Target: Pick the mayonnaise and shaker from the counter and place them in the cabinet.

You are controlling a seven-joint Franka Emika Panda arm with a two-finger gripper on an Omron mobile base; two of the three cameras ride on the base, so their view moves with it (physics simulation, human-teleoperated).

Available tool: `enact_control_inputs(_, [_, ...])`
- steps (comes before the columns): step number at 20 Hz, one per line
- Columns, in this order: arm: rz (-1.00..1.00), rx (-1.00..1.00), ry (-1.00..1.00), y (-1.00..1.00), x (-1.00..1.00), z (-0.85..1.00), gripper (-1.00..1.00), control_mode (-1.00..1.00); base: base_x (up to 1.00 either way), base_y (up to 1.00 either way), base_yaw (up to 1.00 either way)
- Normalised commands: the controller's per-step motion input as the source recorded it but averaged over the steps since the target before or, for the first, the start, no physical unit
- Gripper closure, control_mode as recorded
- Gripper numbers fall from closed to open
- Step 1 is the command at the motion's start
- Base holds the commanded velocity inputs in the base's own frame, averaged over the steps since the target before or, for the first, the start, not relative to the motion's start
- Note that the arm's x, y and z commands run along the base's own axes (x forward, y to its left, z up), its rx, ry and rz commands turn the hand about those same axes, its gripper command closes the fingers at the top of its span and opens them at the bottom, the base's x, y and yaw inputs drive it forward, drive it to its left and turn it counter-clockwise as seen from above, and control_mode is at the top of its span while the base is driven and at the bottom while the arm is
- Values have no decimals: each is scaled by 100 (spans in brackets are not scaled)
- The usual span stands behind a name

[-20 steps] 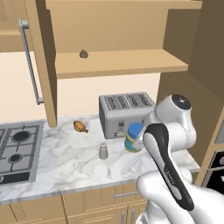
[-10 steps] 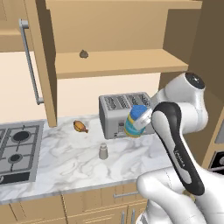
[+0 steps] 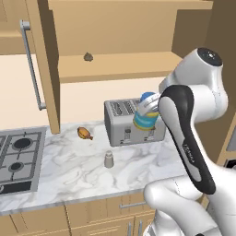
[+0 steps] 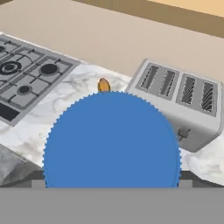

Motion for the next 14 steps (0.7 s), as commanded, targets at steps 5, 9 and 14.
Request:
enact_control_inputs(5, [-23,0,0,0,-29,73,100,-100,0,0,0])
enact_control_inputs(9, [-22,0,0,0,-11,71,100,-100,0,0,0])
enact_control_inputs(14, [-21,1,-1,0,-1,67,100,-100,0,0,0])
